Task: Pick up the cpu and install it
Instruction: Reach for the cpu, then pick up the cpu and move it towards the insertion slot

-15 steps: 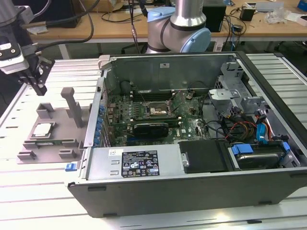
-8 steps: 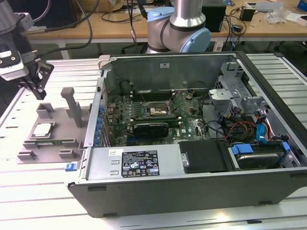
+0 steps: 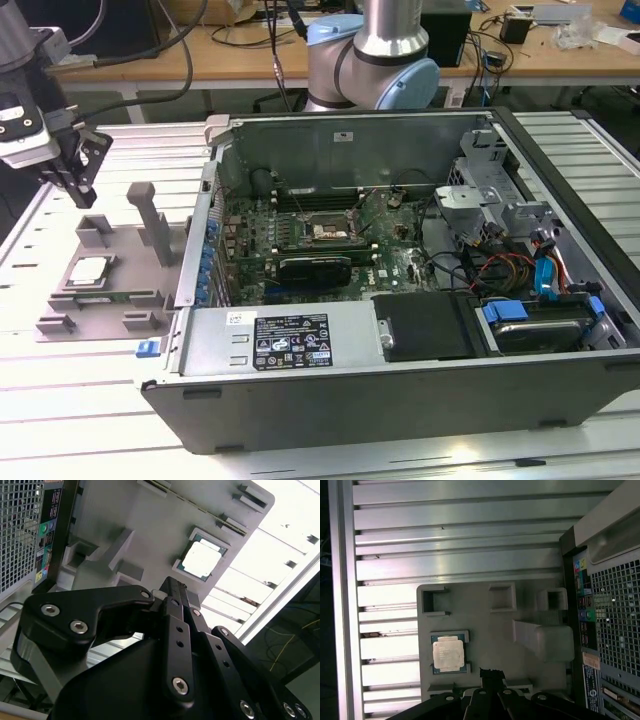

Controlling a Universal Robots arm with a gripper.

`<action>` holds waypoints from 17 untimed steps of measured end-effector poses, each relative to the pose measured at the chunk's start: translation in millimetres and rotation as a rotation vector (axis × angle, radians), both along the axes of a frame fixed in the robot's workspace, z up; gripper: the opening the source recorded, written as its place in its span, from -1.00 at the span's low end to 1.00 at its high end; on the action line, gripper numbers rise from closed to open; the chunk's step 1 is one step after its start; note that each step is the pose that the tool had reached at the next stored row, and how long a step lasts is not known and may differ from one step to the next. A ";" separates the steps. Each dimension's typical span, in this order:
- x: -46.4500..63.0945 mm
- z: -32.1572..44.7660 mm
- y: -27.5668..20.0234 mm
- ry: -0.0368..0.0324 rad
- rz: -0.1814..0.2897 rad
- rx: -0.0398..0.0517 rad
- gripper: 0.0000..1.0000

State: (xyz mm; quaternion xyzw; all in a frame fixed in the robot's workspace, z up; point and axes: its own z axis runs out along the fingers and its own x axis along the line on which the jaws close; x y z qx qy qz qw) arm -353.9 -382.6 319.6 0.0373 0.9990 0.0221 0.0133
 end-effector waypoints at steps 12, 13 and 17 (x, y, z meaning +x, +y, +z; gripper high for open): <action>0.0 -0.6 0.0 0.0000 0.000 0.0000 -0.79; -0.1 -0.7 0.0 -0.0002 0.000 0.0001 -0.79; -7.7 -2.3 0.0 0.0000 0.000 0.0000 -0.79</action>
